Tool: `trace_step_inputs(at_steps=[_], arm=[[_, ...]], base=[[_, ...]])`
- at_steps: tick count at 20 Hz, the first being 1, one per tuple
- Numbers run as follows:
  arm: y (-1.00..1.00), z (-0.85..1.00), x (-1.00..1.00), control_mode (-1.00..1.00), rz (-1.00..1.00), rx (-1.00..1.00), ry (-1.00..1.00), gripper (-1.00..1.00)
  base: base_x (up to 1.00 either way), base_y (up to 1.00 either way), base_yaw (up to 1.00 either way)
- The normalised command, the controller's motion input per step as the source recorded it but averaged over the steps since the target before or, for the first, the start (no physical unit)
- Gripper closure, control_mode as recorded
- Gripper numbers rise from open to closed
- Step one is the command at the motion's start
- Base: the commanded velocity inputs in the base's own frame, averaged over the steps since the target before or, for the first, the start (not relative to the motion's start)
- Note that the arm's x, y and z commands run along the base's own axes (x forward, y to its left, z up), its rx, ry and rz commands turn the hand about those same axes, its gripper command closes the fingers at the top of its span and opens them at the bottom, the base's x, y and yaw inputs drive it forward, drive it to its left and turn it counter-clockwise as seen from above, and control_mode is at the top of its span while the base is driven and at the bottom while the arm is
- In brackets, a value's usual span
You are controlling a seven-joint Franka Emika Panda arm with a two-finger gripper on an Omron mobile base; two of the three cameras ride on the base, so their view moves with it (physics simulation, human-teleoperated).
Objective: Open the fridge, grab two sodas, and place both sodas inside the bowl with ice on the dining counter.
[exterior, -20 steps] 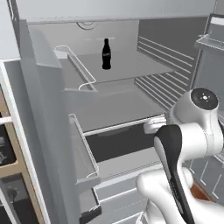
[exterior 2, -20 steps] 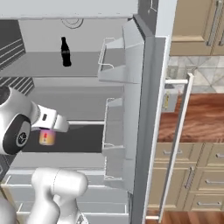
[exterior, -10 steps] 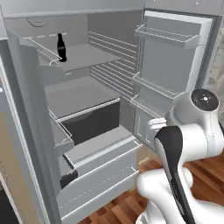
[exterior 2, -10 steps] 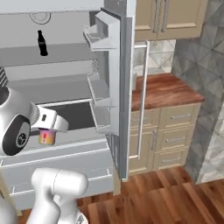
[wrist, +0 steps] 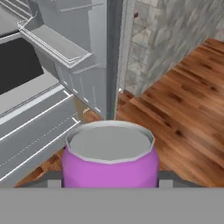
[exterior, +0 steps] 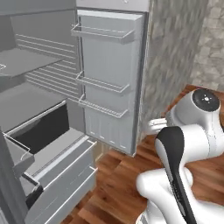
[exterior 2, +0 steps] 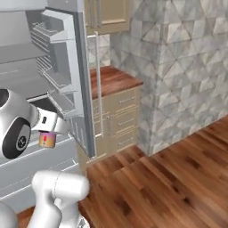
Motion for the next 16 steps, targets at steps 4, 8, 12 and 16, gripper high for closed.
trace_step_inputs(at_steps=[4,8,12,16], arm=[[0.0,0.0,0.0,1.0,0.0,0.0,0.0,1.0],[0.0,0.0,0.0,1.0,0.0,0.0,0.0,1.0],[0.0,0.0,0.0,1.0,0.0,0.0,0.0,1.0],[0.0,0.0,0.0,1.0,0.0,0.0,0.0,1.0]], base=[[-0.05,-0.13,-0.68],[0.0,-0.38,-0.65],[0.12,-0.55,-0.55],[0.47,-0.55,-0.46]])
